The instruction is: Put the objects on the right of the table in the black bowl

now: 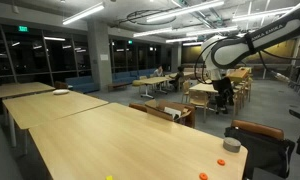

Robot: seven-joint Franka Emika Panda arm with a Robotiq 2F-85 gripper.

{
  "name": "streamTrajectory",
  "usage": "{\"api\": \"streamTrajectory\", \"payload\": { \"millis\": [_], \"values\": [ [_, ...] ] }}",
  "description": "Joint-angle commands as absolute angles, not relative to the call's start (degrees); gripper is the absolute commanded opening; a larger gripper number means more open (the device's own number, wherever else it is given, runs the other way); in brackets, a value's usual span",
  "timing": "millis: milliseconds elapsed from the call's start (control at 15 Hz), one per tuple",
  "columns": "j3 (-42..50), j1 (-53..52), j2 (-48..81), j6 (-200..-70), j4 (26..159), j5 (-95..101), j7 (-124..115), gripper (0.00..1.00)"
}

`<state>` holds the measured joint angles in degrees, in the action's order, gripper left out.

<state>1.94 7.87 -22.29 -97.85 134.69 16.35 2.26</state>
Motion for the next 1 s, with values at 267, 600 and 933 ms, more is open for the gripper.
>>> {"api": "streamTrajectory", "payload": {
  "millis": [267, 600, 933],
  "values": [
    [2.88, 6.78, -22.38, -97.69, 134.03, 16.63, 1.96, 1.0],
    [3.43, 6.23, -19.92, -107.97, 136.85, 15.09, 0.05, 1.0],
    [4.18, 6.59, -12.86, -124.04, 139.9, 11.22, -3.07, 1.0]
  ]
}}
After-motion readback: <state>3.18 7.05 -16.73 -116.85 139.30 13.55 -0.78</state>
